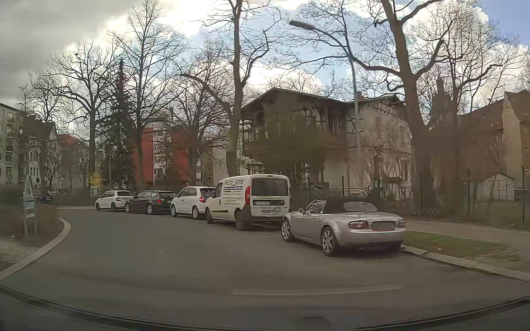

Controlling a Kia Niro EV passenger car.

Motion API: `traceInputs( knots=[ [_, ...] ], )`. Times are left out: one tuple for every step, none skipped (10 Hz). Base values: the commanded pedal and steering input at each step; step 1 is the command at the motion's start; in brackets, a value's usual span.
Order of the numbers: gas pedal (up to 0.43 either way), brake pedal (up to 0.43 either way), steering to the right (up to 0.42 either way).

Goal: Follow the waypoints while adhering to traffic rules and regulations

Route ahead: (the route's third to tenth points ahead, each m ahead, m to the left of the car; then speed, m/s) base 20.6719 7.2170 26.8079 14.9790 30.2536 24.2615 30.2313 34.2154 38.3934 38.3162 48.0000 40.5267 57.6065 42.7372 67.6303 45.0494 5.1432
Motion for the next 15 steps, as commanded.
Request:
traceInputs(
  knots=[
    [0.11, 0.03, -0.205],
    [0.11, 0.03, -0.201],
    [0.098, 0.03, -0.197],
    [0.098, 0.03, -0.193],
    [0.098, 0.03, -0.192],
    [0.098, 0.03, -0.19],
    [0.087, 0.03, -0.188],
    [0.087, 0.03, -0.185],
    [0.087, 0.03, -0.18],
    [0.087, 0.03, -0.175],
    [0.087, 0.03, -0.171],
    [0.087, 0.03, -0.166],
    [0.087, 0.03, -0.162],
    [0.087, 0.03, -0.16],
    [0.087, 0.03, -0.159]
  ],
)
